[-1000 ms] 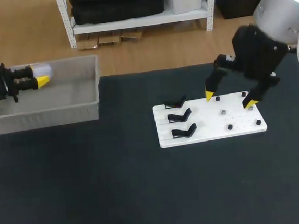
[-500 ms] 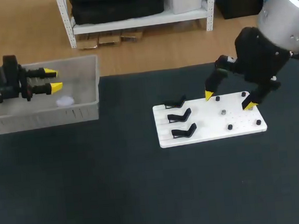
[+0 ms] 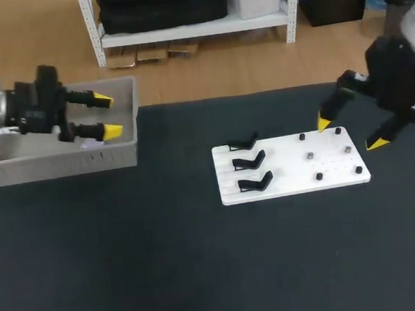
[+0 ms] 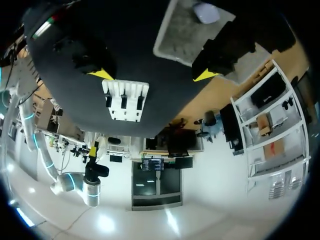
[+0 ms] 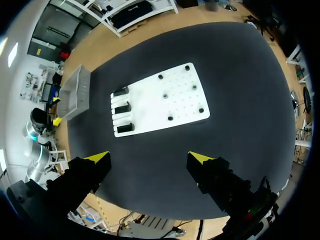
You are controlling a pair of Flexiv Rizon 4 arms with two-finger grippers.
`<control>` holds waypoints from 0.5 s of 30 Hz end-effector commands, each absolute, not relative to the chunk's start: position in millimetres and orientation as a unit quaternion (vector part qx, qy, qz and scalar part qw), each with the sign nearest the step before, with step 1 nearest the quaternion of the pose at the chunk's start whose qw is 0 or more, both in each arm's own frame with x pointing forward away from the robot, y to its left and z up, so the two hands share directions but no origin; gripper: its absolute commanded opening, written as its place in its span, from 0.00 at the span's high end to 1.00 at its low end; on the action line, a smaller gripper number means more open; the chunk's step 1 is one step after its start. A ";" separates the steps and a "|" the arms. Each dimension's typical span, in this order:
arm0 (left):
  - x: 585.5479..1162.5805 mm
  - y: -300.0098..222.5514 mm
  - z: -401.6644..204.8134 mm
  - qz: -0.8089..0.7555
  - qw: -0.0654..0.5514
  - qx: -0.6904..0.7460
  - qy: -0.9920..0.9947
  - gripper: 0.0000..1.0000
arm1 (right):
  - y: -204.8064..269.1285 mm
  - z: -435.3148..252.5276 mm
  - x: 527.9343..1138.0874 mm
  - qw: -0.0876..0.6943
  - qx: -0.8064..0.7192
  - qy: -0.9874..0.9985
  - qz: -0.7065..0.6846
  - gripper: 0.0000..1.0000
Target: Pick up each earbud case from the left stands, insert the matching earbuds, close the lid, and place the case in the box.
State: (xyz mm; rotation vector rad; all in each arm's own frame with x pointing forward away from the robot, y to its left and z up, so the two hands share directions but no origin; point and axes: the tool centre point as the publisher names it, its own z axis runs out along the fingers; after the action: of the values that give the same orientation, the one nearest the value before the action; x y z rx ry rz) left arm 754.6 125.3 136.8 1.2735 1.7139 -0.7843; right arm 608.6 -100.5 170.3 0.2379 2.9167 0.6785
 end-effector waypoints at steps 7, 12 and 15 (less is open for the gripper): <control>688.1 64.5 128.1 -0.285 0.438 0.446 0.727 0.00 | -124.6 175.7 621.9 0.124 0.041 0.961 0.245 0.00; 675.1 55.5 127.3 -0.281 0.442 0.418 0.742 0.00 | -125.8 178.8 625.6 0.160 0.044 0.959 0.228 0.00; 675.1 55.5 127.3 -0.281 0.442 0.418 0.742 0.00 | -125.8 178.8 625.6 0.160 0.044 0.959 0.228 0.00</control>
State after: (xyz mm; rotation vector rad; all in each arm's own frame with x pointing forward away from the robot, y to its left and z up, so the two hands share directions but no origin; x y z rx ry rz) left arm 683.8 55.8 126.5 1.1386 1.8223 -0.8455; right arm 632.8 -125.4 178.6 0.1121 2.7710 0.6681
